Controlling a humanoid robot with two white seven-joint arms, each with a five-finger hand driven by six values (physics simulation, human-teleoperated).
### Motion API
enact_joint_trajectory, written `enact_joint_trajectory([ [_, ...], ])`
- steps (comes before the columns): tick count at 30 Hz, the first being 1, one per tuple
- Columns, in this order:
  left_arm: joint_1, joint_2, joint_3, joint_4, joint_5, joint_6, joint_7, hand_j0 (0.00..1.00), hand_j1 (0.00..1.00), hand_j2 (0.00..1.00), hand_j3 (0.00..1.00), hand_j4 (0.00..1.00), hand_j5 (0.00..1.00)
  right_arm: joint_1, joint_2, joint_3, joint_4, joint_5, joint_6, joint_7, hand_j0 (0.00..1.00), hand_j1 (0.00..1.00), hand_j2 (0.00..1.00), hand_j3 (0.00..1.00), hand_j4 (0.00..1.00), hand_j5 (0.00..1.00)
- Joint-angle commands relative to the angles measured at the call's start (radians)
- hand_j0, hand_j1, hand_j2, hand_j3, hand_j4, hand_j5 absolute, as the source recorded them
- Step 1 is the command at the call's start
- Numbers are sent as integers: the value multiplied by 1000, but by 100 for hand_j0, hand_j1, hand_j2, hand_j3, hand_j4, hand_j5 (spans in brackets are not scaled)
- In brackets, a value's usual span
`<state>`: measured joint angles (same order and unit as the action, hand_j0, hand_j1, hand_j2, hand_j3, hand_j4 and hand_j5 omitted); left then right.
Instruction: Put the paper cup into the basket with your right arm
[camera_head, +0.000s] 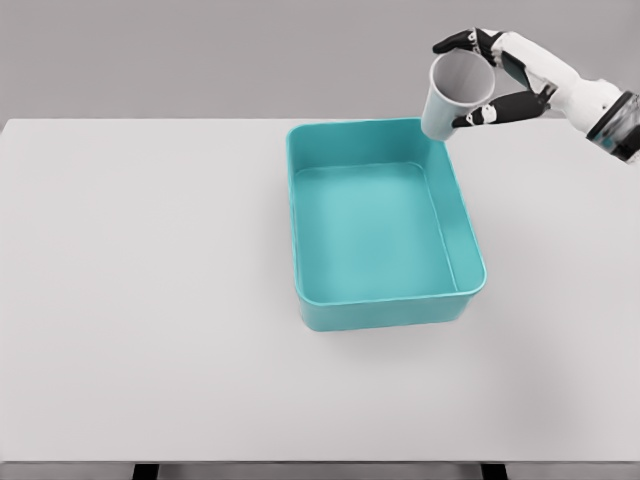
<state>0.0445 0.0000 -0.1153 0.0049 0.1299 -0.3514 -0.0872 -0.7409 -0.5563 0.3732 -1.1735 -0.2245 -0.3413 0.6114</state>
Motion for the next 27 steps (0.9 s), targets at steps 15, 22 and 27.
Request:
enact_joint_trajectory([
  [15, 0, 0, 0, 0, 0, 0, 0, 100, 100, 100, 100, 100, 100, 11, 32, 240, -376, 651, 18, -1, 72, 72, 72, 72, 72, 72],
  [22, -2, 0, 0, 0, 0, 0, 0, 100, 100, 100, 100, 100, 100, 14, 41, 296, -364, 757, 19, -1, 69, 69, 69, 69, 69, 69],
  [27, 0, 0, 0, 0, 0, 0, 0, 100, 100, 100, 100, 100, 100, 14, 41, 308, -341, 775, 40, -1, 100, 100, 100, 100, 100, 100],
])
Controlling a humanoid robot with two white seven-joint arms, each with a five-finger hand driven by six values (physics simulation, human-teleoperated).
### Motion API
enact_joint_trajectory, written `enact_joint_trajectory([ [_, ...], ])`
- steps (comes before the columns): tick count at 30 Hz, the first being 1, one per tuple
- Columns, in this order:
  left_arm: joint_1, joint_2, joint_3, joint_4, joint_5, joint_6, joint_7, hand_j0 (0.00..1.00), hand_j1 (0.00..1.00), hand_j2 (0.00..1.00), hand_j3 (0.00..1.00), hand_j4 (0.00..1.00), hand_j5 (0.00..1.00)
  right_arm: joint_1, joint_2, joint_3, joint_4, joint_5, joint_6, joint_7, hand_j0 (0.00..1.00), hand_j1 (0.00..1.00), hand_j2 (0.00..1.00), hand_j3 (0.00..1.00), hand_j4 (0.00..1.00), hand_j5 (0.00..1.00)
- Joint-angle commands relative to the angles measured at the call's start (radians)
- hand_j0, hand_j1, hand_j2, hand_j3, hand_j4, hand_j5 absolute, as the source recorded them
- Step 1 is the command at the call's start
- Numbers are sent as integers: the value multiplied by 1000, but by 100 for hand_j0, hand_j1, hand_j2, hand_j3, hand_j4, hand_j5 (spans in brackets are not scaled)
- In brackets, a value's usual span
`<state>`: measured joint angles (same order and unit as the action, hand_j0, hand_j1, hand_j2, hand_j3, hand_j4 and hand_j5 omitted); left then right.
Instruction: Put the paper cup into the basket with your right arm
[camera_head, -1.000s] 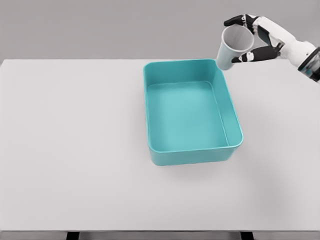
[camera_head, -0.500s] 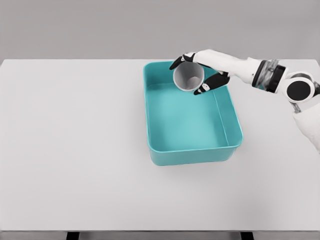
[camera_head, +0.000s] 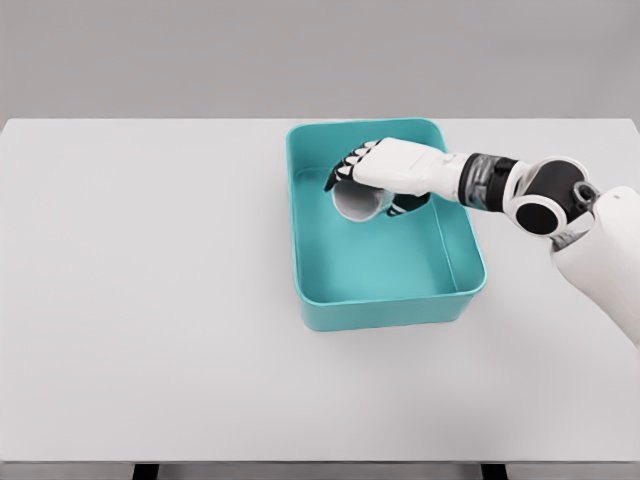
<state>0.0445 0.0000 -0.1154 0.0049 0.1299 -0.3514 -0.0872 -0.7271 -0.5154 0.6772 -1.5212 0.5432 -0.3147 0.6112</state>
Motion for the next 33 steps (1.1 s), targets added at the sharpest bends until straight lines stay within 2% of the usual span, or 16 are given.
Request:
enact_joint_trajectory([
  [1, 0, 0, 0, 0, 0, 0, 0, 100, 100, 100, 100, 100, 100, 0, 0, 5, 6, 7, 37, 0, 100, 100, 100, 100, 100, 100],
  [5, 0, 0, 0, 0, 0, 0, 0, 100, 100, 100, 100, 100, 100, -2, 0, -14, -1, -6, 40, 0, 100, 100, 100, 100, 100, 100],
  [7, -2, 0, 0, 0, 0, 0, 0, 100, 100, 100, 100, 100, 100, 0, 1, -74, -14, -20, 37, 0, 100, 100, 100, 100, 100, 100],
  [8, -2, 0, 0, 0, 0, 0, 0, 100, 100, 100, 100, 100, 100, 3, -6, -148, -25, -95, 31, 0, 100, 100, 100, 100, 100, 100],
  [9, 0, 0, 0, 0, 0, 0, 0, 100, 100, 100, 100, 100, 100, 12, -25, -249, -27, -274, 26, 0, 100, 100, 100, 100, 100, 100],
  [10, 0, 0, 0, 0, 0, 0, 0, 100, 100, 100, 100, 100, 100, 41, -69, -361, -13, -521, 16, 0, 100, 100, 100, 100, 100, 100],
  [11, 0, 0, 0, 0, 0, 0, 0, 100, 100, 100, 100, 100, 100, 61, -94, -429, 24, -690, 11, 0, 100, 100, 100, 100, 100, 100],
  [12, -2, 0, 0, 0, 0, 0, 0, 100, 100, 100, 100, 100, 100, 84, -121, -469, 50, -740, 13, 0, 100, 100, 100, 100, 100, 100],
  [14, 0, 0, 0, 0, 0, 0, 0, 100, 100, 100, 100, 100, 100, 130, -126, -536, 139, -707, 14, 0, 100, 100, 100, 100, 100, 100],
  [16, -2, 0, 0, 0, 0, 0, 0, 100, 100, 100, 100, 100, 100, 152, -130, -539, 240, -569, 9, 0, 100, 100, 100, 100, 100, 100],
  [19, 0, 0, 0, 0, 0, 0, 0, 100, 100, 100, 100, 100, 100, 161, -121, -541, 318, -465, 5, 0, 100, 100, 100, 100, 100, 100],
  [20, 0, 0, 0, 0, 0, 0, 0, 100, 100, 100, 100, 100, 100, 164, -121, -541, 337, -463, 3, 0, 100, 100, 100, 100, 100, 100],
  [23, -2, 0, 0, 0, 0, 0, 0, 100, 100, 100, 100, 100, 100, 186, -115, -535, 338, -434, 11, 0, 100, 100, 100, 100, 100, 100],
  [33, -2, 0, 0, 0, -1, 0, 0, 100, 100, 100, 100, 100, 100, 176, -109, -535, 338, -434, 17, 0, 100, 100, 100, 100, 100, 100],
])
